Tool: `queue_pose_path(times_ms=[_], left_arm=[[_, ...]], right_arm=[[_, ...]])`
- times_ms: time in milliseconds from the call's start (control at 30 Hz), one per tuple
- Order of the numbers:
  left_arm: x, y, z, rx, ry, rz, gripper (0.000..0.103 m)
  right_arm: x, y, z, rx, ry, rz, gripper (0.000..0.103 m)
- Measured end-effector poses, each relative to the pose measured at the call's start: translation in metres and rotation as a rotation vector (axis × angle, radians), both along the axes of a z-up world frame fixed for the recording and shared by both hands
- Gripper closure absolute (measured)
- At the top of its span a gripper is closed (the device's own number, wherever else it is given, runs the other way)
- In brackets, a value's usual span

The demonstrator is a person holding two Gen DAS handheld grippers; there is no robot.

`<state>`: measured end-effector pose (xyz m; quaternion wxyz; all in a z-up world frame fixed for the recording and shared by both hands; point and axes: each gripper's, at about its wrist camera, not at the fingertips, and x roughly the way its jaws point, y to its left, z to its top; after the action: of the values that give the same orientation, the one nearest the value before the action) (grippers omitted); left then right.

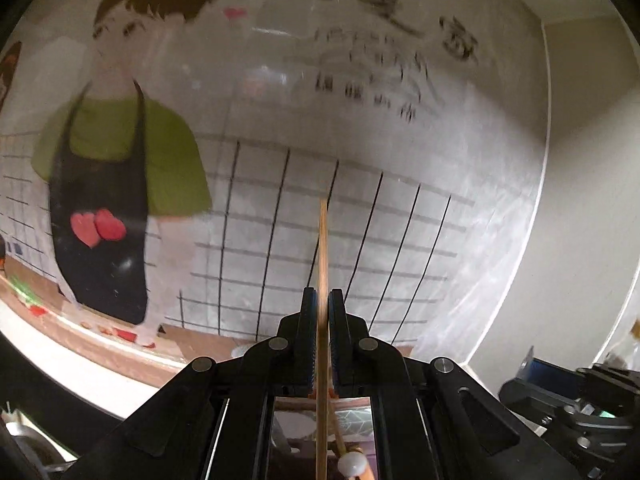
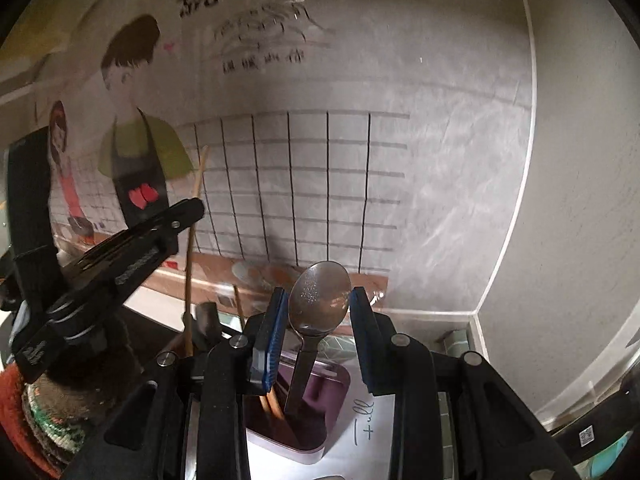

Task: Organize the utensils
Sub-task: 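Lower the spoon and chopstick into the purple holder and open both tools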

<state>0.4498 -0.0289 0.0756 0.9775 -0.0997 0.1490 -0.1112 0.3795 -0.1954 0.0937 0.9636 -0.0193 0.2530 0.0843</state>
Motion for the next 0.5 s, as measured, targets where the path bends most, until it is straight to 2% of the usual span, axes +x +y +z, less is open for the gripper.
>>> queue_pose_path(times_ms=[67,233,333,367,467,500], left_arm=[[0.006,-0.002,-0.014,-0.002,0.027,-0.007,0.097],[-0.005,0.012,-0.047,-0.04,0.189,-0.021,0.097],[-0.027,0.019,-0.059,-0.053,0.243,-0.044,0.097],[-0.031,0.021,-0.062,-0.066,0.261,-0.068,0.097],[-0.038,0.025,-0.065,-0.069,0.326,-0.124,0.084],[-0.042,0.027,-0.062,-0.068,0.339,-0.119,0.072]], right_arm=[[0.003,0.0,-0.008,-0.002,0.017,0.001,0.074],[0.006,-0.001,-0.029,0.003,0.101,0.025,0.074],[0.013,0.001,-0.049,0.02,0.192,0.06,0.074],[0.018,0.004,-0.06,0.027,0.251,0.103,0.074],[0.02,0.005,-0.079,0.049,0.342,0.137,0.074],[0.016,0.003,-0.081,0.047,0.342,0.131,0.074]])
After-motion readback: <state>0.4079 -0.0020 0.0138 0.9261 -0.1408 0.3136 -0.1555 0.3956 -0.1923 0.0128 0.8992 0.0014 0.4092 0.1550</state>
